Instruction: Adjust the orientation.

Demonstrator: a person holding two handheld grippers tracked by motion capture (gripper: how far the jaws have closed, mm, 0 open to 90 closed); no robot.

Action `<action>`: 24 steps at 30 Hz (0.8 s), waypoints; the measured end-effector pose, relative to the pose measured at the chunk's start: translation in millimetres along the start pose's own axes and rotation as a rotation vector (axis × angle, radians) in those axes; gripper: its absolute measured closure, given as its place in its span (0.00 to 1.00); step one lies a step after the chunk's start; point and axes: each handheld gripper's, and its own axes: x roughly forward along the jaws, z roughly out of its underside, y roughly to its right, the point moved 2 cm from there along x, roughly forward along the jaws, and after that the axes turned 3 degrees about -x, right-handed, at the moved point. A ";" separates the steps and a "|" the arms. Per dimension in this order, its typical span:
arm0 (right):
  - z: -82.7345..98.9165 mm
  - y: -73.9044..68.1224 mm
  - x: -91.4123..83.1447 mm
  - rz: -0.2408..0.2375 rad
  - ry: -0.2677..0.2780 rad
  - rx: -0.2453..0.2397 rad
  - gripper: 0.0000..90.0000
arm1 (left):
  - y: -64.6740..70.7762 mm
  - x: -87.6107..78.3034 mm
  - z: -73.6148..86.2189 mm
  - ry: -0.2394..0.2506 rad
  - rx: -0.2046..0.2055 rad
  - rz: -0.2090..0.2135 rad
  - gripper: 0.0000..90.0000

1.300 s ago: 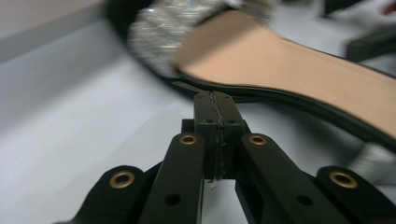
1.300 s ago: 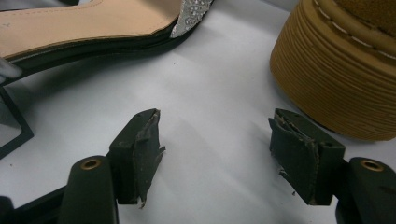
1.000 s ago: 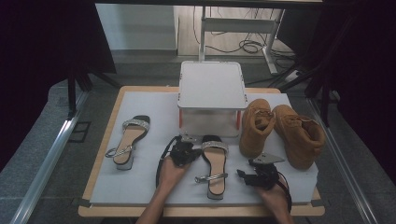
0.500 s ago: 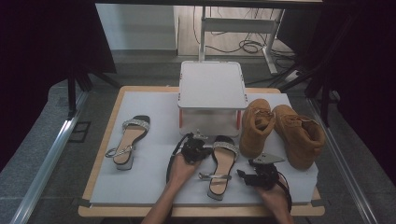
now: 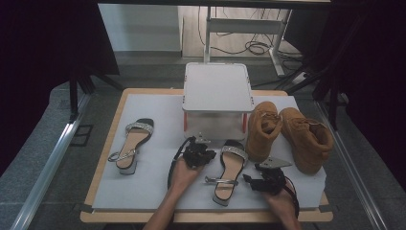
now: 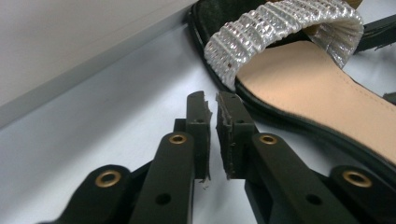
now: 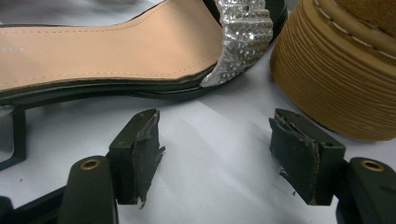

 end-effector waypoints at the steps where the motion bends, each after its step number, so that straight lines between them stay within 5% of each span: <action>1: 0.0 0.0 0.0 0.000 0.000 0.000 0.36 | -0.2 -3.2 1.8 0.003 -0.001 -0.006 0.90; 24: 0.1 -0.1 0.1 0.002 0.000 -0.002 0.36 | -18.6 -77.5 60.2 0.054 -0.083 -0.217 0.56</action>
